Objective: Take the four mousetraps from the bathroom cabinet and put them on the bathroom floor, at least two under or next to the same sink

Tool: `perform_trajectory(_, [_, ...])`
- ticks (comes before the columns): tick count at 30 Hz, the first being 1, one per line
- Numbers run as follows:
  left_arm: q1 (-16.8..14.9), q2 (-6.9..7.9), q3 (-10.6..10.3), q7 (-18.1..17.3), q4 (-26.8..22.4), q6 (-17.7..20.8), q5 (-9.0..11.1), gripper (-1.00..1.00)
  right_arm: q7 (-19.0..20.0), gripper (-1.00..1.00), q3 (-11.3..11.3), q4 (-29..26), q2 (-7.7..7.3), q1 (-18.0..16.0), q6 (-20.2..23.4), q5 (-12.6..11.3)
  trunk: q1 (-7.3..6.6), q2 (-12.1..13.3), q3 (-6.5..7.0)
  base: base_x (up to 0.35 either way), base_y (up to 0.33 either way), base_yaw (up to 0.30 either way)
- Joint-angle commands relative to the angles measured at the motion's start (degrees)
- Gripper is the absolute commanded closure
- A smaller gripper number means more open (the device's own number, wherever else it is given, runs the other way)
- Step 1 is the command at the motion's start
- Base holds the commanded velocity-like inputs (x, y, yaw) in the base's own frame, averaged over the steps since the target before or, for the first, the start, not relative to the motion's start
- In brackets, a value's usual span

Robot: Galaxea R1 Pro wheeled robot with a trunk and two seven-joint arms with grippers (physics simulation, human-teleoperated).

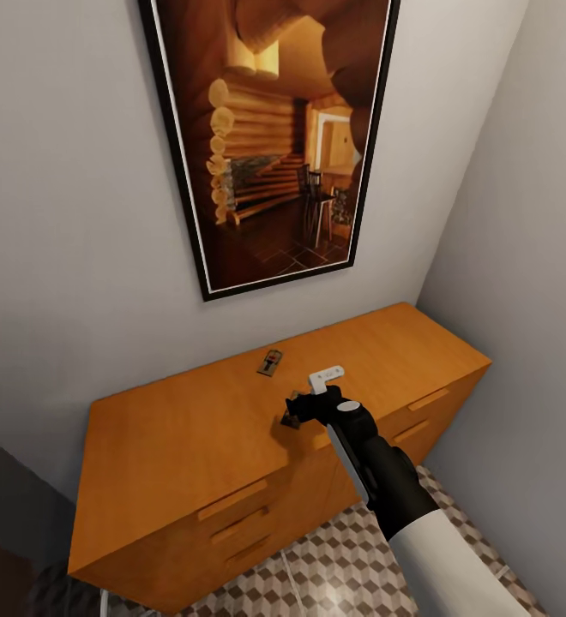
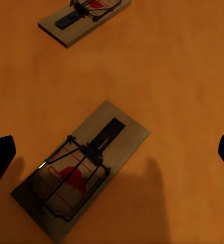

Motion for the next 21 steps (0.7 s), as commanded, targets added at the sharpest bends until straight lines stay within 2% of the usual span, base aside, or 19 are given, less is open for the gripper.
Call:
perform_trajectory(1, [-0.10,-0.01,-0.49,0.07,0.24,-0.43,0.42,-1.00,0.14,-1.00,0.02,-0.06,-0.01,-0.05,0.31,0.23,0.03,-0.11,-0.15,0.000,0.000,0.000])
perform_trajectory(21, [-0.10,0.00,-0.49,0.07,0.24,-0.43,0.42,-1.00,0.14,-1.00,0.01,0.03,0.05,-0.06,0.31,0.14,0.03,-0.11,-1.34,0.000,0.000,0.000])
